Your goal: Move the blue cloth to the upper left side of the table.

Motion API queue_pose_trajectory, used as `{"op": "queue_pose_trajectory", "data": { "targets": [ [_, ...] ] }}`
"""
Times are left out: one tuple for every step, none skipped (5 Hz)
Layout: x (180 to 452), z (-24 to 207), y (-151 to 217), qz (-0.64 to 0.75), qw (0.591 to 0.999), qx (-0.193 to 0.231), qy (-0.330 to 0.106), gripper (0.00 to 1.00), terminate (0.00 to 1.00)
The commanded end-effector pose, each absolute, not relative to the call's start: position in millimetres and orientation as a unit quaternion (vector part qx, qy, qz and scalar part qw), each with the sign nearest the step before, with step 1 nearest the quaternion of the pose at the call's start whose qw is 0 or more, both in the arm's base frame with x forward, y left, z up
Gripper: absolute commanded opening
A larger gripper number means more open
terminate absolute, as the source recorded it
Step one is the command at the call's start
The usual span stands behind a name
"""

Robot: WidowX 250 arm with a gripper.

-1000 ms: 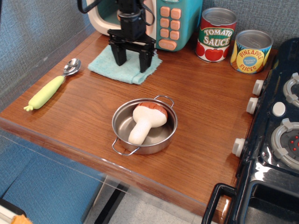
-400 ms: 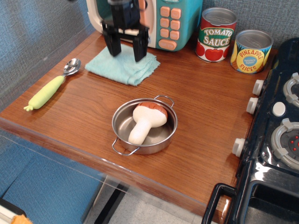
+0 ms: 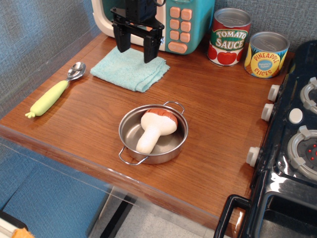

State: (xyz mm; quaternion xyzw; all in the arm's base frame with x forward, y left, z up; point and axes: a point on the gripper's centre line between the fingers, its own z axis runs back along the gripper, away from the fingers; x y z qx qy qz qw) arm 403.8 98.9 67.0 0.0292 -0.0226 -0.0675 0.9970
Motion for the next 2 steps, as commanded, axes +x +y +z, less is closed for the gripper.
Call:
{"op": "queue_pose_trajectory", "data": {
  "targets": [
    [399.8,107.3,96.3,-0.062,0.994,0.053,-0.077,1.00,0.00],
    [399.8,107.3,96.3,-0.062,0.994,0.053,-0.077,1.00,1.00]
  ]
}}
